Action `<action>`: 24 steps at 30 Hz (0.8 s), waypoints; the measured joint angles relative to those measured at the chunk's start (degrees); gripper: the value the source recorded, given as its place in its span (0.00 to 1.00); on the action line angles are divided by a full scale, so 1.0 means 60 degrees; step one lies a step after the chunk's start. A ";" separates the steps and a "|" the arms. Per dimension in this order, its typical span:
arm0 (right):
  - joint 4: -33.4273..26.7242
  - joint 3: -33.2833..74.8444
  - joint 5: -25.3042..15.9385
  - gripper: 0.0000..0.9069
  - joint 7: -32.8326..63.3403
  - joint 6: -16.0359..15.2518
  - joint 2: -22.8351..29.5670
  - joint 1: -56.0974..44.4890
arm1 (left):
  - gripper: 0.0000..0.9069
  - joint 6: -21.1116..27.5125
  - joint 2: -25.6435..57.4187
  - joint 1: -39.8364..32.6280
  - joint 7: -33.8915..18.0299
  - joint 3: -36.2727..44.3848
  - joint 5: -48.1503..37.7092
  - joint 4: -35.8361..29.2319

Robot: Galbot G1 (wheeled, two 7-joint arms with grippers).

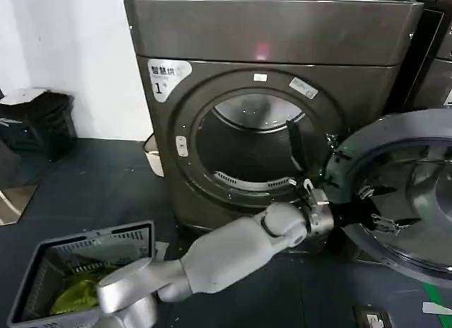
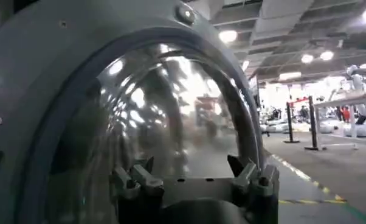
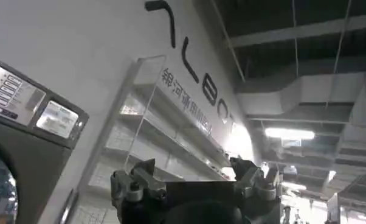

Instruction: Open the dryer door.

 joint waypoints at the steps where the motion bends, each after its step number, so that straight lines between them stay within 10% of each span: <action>1: 0.0001 0.0000 0.0000 1.00 0.0000 0.0002 0.0000 0.0003 | 1.00 -0.0138 -0.0036 0.0035 -0.0059 -0.0034 0.0127 0.0052; 18: -0.0080 0.0045 0.0047 1.00 -0.0021 0.0038 -0.0224 0.0092 | 1.00 -0.3537 0.1196 0.0691 -0.0882 -0.0168 -0.0317 -0.0698; 24: -0.0053 0.0001 0.0022 1.00 -0.0021 0.0034 -0.0408 0.0266 | 1.00 -0.3393 0.3293 0.1357 -0.1103 -0.0596 -0.0707 -0.2268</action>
